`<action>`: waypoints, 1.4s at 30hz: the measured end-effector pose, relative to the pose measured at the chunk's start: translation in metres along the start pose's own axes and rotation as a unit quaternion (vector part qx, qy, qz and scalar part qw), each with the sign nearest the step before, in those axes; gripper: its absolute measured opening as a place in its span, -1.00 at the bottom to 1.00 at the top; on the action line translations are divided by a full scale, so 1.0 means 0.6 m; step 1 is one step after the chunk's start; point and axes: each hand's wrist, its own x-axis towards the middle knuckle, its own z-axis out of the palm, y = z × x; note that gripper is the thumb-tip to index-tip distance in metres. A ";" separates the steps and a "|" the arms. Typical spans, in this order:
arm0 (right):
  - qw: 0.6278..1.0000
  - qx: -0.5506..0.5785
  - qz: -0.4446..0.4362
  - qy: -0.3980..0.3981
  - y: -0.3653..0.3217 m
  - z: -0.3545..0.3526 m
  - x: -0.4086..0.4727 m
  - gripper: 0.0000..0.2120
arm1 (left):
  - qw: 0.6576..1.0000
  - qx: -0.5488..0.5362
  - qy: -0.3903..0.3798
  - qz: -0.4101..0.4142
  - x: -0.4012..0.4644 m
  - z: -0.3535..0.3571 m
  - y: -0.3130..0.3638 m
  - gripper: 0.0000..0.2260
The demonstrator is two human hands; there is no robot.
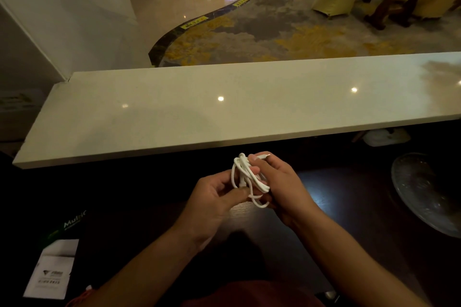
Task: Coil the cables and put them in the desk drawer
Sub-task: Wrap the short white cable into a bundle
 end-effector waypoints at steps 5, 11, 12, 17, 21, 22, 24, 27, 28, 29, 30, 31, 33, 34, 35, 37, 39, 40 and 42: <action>1.000 0.000 -0.003 0.015 0.002 0.000 0.002 -0.83 | 0.992 0.114 -0.021 0.047 -0.005 -0.008 0.005 -0.72; 0.998 -0.023 -0.039 0.033 0.001 -0.003 0.005 -0.84 | 0.996 0.082 -0.028 -0.007 0.006 -0.033 -0.003 -0.71; 0.999 -0.024 -0.037 0.031 0.001 -0.003 0.005 -0.84 | 0.998 0.057 -0.030 -0.017 0.006 -0.034 -0.005 -0.72; 0.999 -0.029 -0.030 0.026 0.008 0.006 0.004 -0.83 | 0.996 -0.051 -0.062 -0.036 0.001 -0.024 -0.007 -0.67; 0.999 -0.020 -0.041 0.020 0.004 0.009 0.004 -0.84 | 0.983 -0.159 -0.074 -0.059 -0.002 -0.018 -0.019 -0.68; 0.999 -0.021 -0.044 0.019 0.004 0.008 0.005 -0.84 | 0.980 -0.172 -0.074 -0.064 -0.003 -0.017 -0.021 -0.66; 0.998 -0.024 -0.047 0.016 0.004 0.007 0.007 -0.84 | 0.979 -0.180 -0.070 -0.067 -0.006 -0.014 -0.023 -0.64; 0.999 -0.031 -0.040 0.021 0.008 0.005 0.009 -0.83 | 0.983 -0.156 -0.071 -0.064 -0.006 -0.009 -0.022 -0.61; 0.999 -0.035 -0.035 0.021 0.010 0.004 0.008 -0.83 | 0.986 -0.140 -0.073 -0.058 -0.006 -0.008 -0.022 -0.62; 0.999 -0.035 -0.031 0.019 0.011 0.004 0.007 -0.82 | 0.988 -0.124 -0.074 -0.053 -0.006 -0.009 -0.022 -0.63; 0.999 -0.034 -0.028 0.017 0.012 0.005 0.006 -0.82 | 0.989 -0.115 -0.076 -0.051 -0.007 -0.010 -0.022 -0.63; 0.999 -0.032 -0.028 0.017 0.011 0.004 0.005 -0.82 | 0.989 -0.112 -0.080 -0.052 -0.008 -0.011 -0.021 -0.62; 0.999 -0.030 -0.036 0.019 0.010 0.003 0.006 -0.83 | 0.989 -0.115 -0.078 -0.057 -0.009 -0.012 -0.023 -0.63; 0.998 -0.030 -0.041 0.020 0.010 0.004 0.007 -0.83 | 0.988 -0.120 -0.072 -0.059 -0.009 -0.011 -0.024 -0.64; 0.998 -0.031 -0.045 0.020 0.009 0.004 0.008 -0.83 | 0.988 -0.124 -0.066 -0.058 -0.008 -0.011 -0.025 -0.65; 0.998 -0.028 -0.050 0.016 0.009 0.006 0.009 -0.83 | 0.990 -0.123 -0.053 -0.051 -0.006 -0.007 -0.026 -0.65; 0.999 -0.017 -0.050 0.012 0.008 0.007 0.009 -0.84 | 0.992 -0.115 -0.040 -0.044 -0.005 -0.006 -0.025 -0.65; 0.999 -0.010 -0.049 0.011 0.009 0.008 0.010 -0.84 | 0.992 -0.114 -0.037 -0.043 -0.005 -0.005 -0.025 -0.64; 0.999 0.000 -0.045 0.008 0.007 0.009 0.008 -0.84 | 0.991 -0.119 -0.035 -0.044 -0.007 -0.006 -0.026 -0.64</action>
